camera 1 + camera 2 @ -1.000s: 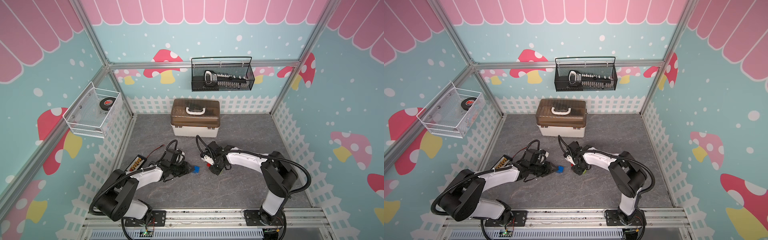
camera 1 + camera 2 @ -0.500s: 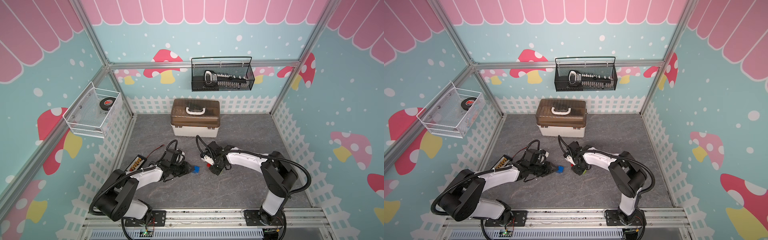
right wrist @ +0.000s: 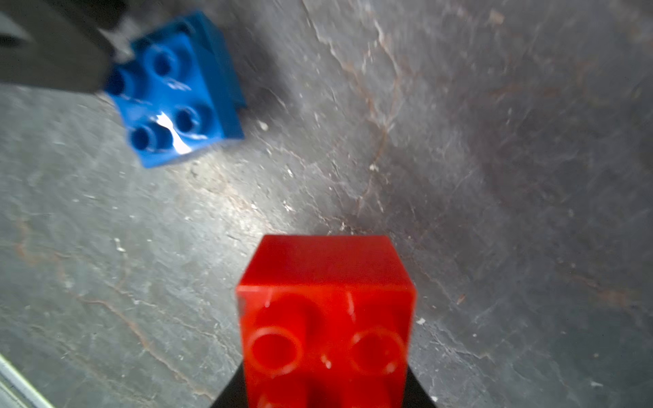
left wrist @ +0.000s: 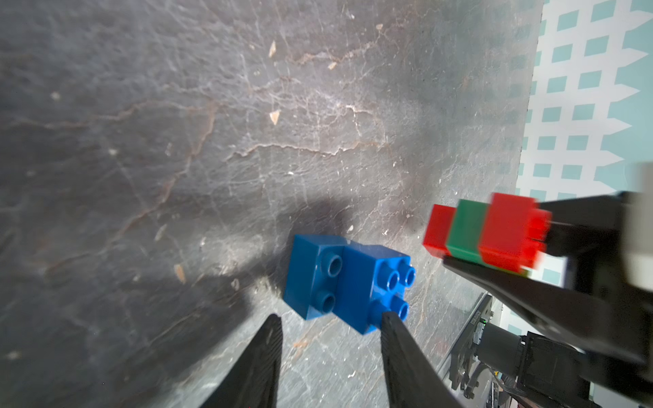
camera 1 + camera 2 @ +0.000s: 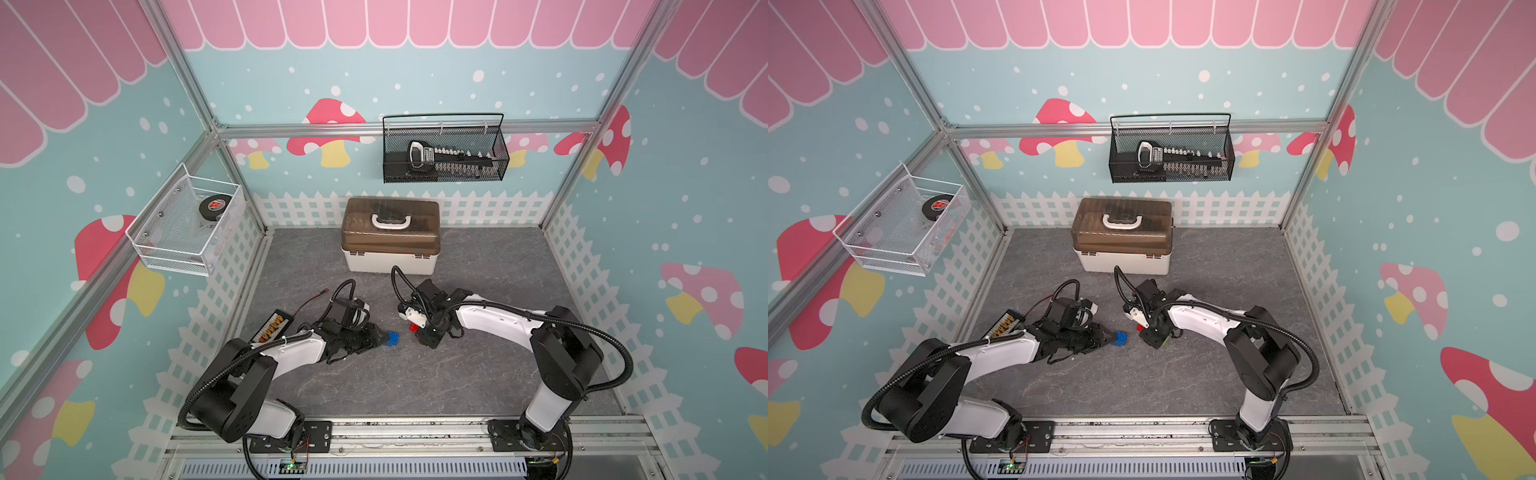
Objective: Assemble the letter y with lego
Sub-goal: Assemble the lego brick with the lego brick.
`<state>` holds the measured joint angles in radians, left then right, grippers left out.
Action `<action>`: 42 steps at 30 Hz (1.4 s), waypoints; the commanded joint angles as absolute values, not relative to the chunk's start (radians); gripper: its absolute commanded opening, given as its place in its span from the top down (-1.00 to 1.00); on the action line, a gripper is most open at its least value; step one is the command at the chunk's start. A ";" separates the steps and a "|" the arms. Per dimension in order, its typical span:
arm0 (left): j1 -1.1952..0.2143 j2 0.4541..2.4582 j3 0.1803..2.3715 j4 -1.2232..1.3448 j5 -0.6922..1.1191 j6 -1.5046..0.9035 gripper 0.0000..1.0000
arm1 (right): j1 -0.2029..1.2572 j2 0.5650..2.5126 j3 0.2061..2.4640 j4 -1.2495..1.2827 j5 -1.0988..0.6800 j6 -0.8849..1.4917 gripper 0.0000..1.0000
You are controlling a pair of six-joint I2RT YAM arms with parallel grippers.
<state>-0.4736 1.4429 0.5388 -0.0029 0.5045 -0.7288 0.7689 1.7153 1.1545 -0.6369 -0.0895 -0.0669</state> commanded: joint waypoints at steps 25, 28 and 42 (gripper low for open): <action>-0.476 1.470 0.534 -0.069 0.428 -0.710 0.11 | 0.863 1.857 1.392 -0.718 -0.170 -0.252 0.50; -0.476 1.471 0.534 -0.069 0.426 -0.710 0.11 | 0.867 1.867 1.400 -0.727 -0.165 -0.259 0.50; -0.475 1.474 0.536 -0.072 0.422 -0.707 0.12 | 0.877 1.888 1.416 -0.755 -0.170 -0.279 0.49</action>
